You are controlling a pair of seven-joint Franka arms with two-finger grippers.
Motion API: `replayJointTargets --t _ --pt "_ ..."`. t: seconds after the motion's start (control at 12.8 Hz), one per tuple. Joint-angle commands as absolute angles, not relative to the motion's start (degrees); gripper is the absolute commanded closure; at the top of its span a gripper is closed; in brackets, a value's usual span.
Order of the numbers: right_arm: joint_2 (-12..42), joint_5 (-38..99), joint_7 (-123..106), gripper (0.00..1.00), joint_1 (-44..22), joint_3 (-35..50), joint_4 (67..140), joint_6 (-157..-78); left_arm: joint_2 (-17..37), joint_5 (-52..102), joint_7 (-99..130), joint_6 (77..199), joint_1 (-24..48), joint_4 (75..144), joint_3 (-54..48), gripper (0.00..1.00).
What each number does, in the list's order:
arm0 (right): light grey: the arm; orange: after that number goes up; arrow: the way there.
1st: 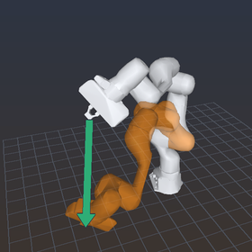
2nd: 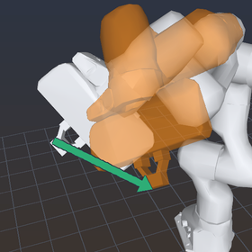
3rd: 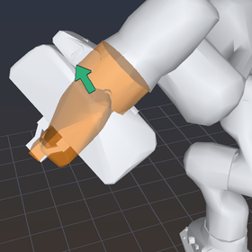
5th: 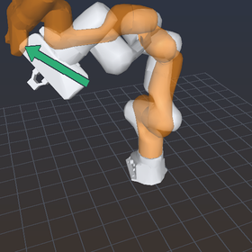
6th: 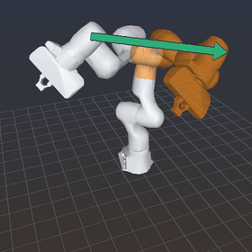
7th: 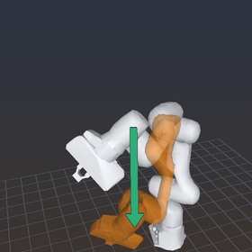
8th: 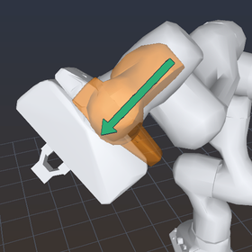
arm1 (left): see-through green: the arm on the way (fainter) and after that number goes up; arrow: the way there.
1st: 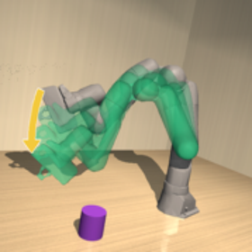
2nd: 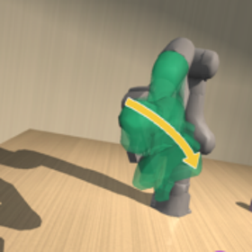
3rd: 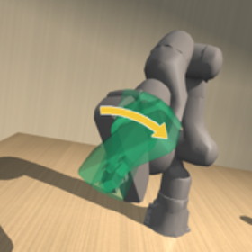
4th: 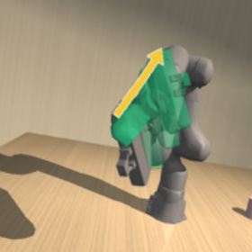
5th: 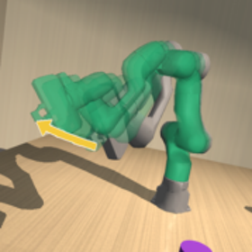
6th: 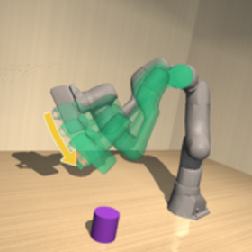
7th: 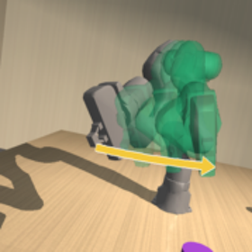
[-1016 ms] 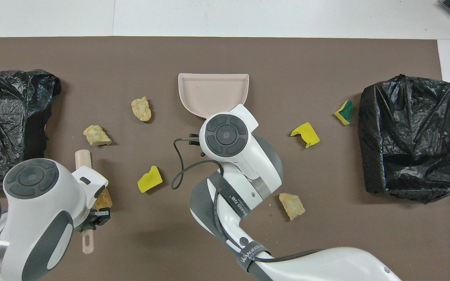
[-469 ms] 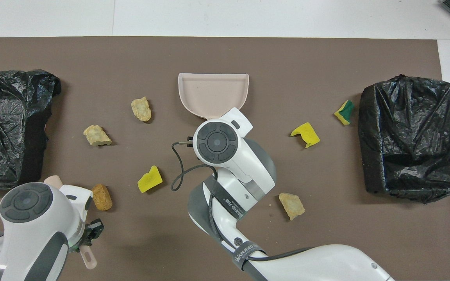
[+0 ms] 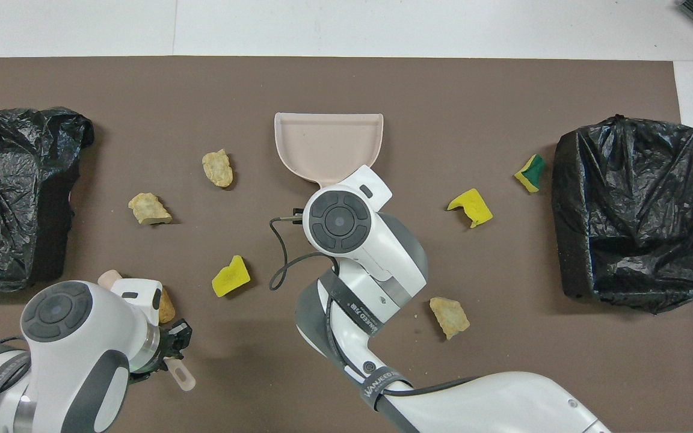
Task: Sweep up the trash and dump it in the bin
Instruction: 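Grasp the dustpan with the right gripper while the left gripper lifts the brush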
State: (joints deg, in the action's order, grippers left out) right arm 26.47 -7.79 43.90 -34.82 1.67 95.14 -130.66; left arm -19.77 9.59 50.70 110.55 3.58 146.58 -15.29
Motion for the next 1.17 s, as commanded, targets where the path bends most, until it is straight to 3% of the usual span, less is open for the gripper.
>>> replayJointTargets --t 0.0,0.16,0.31,0.7,1.09 --pt "26.37 -10.8 44.83 0.74 -34.01 2.2 95.8 -132.36 -15.22 10.99 50.81 112.15 5.1 141.96 -14.94 1.0" --pt "26.54 -10.72 42.73 0.95 -33.84 2.2 95.98 -133.68 -11.36 10.99 47.65 110.49 5.19 136.61 -14.85 1.0" --pt "26.63 -10.72 42.45 1.0 -33.84 2.11 95.98 -133.59 -9.94 10.9 40.12 108.03 5.19 133.34 -14.77 1.0" --pt "26.02 -10.55 38.96 1.0 -33.84 2.2 95.8 -132.1 -10.55 6.62 26.48 101.43 3.34 127.8 -13.45 1.0" --pt "21.28 -8.71 10.52 1.0 -29.02 2.55 95.89 -122.45 -7.65 -1.74 14.0 102.39 2.46 124.46 -7.66 1.0"
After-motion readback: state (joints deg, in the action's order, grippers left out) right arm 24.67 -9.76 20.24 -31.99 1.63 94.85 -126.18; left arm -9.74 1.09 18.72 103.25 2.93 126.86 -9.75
